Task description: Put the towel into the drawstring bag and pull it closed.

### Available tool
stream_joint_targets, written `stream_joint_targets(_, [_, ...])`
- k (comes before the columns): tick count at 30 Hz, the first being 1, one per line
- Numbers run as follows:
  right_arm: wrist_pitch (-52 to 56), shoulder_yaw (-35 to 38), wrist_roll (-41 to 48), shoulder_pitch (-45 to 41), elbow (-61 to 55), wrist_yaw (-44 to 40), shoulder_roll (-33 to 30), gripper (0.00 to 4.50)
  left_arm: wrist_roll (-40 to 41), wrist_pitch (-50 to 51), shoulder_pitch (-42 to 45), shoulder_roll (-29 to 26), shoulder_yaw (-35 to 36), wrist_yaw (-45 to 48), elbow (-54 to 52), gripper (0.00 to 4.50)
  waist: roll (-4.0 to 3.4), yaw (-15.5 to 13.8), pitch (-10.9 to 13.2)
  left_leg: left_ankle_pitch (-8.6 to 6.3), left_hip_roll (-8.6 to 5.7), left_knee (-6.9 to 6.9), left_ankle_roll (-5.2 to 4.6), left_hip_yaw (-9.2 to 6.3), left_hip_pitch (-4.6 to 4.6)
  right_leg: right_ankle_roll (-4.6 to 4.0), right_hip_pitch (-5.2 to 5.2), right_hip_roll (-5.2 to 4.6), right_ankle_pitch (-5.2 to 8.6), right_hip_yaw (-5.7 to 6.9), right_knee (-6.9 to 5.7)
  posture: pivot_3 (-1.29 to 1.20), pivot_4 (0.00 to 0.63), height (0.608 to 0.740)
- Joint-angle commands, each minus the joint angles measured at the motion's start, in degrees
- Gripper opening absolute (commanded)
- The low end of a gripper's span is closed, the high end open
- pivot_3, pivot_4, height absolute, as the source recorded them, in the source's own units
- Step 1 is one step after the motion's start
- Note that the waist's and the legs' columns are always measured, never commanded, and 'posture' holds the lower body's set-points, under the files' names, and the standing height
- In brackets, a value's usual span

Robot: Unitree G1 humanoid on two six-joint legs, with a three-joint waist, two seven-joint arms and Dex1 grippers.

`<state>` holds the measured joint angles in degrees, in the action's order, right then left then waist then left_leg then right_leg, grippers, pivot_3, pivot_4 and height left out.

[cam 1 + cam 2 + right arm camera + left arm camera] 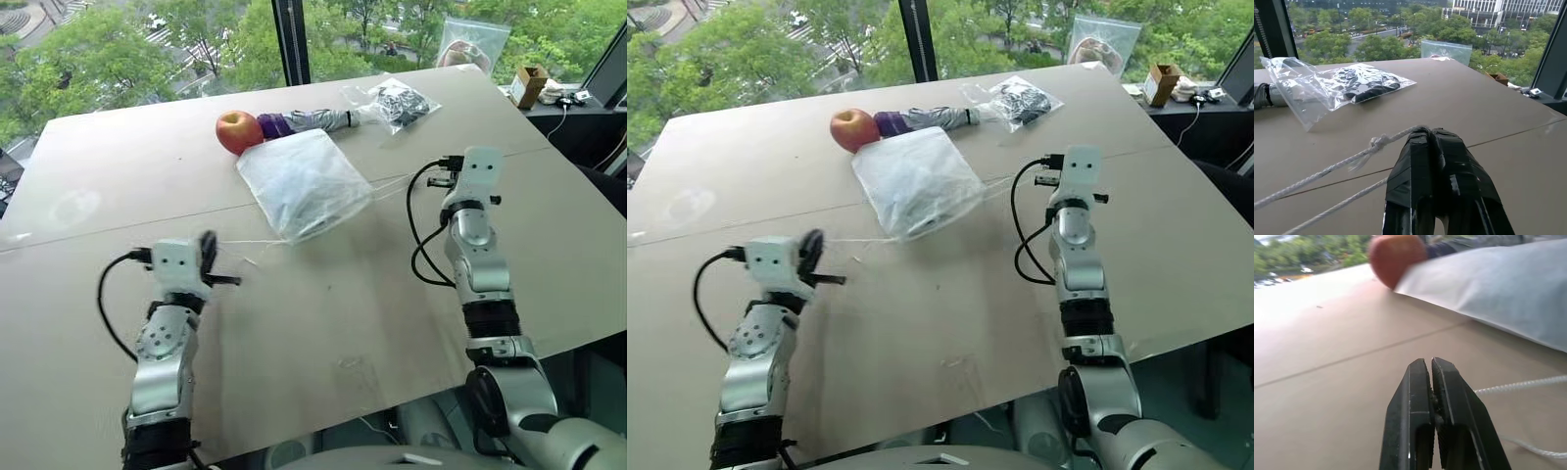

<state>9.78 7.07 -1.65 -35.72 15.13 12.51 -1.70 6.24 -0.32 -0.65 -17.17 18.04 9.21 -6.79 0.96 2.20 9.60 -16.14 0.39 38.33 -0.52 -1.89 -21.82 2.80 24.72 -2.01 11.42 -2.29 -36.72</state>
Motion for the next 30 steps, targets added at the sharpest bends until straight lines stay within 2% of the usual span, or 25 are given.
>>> stream_joint_targets(1, [-0.94, 2.62, 1.03, -1.52, 0.29, 2.68, -0.05, 0.0, -4.4, -3.15, -0.43, 0.51, 5.12, -8.77, -2.1, 0.03, 0.01, 0.03, -0.01, 0.0, -0.01, 0.0, 0.0, 0.01, 0.0, 0.0, 0.0, -0.01, 0.0, -0.01, 0.0, 0.0, 0.15, 0.74])
stream_joint_targets(8, [-1.25, 4.94, 1.53, -1.6, 1.23, 6.2, -0.69, 0.0, -11.0, -0.58, -2.32, 0.75, 13.46, -22.23, -3.79, 0.03, 0.01, 0.16, 0.0, 0.0, 0.01, -0.02, 0.0, -0.01, -0.01, 0.0, 0.01, 0.01, 0.0, 0.02, 0.01, 0.0, 0.15, 0.74])
stream_joint_targets(14, [-0.34, 8.24, 2.79, -0.27, 0.52, 11.8, -0.88, 0.0, -17.83, 11.94, -1.01, 0.43, 17.99, -34.36, -0.78, 0.03, 0.03, 0.17, -0.02, 0.0, 0.0, 0.0, 0.0, -0.03, 0.01, 0.01, 0.0, 0.02, 0.0, 0.05, -0.03, 0.0, 0.15, 0.74])
stream_joint_targets(26, [1.01, 13.28, 7.25, 0.05, 0.06, 20.51, -2.21, 0.0, -21.43, 21.11, 1.83, -0.31, 19.95, -44.88, 1.06, 0.03, 0.05, 0.26, -0.03, -0.01, 0.01, -0.01, 0.01, -0.05, -0.02, 0.01, 0.01, -0.02, 0.0, 0.08, -0.01, 0.0, 0.15, 0.74])
stream_joint_targets(30, [0.41, 9.86, 8.81, -0.43, 0.93, 14.07, -4.44, 0.0, -17.45, 15.76, 3.76, -1.75, 15.19, -38.11, 4.13, 0.03, 0.05, 0.13, -0.03, -0.01, 0.01, -0.01, 0.01, -0.06, -0.03, 0.0, 0.01, -0.01, 0.0, 0.11, -0.02, 0.0, 0.15, 0.74])
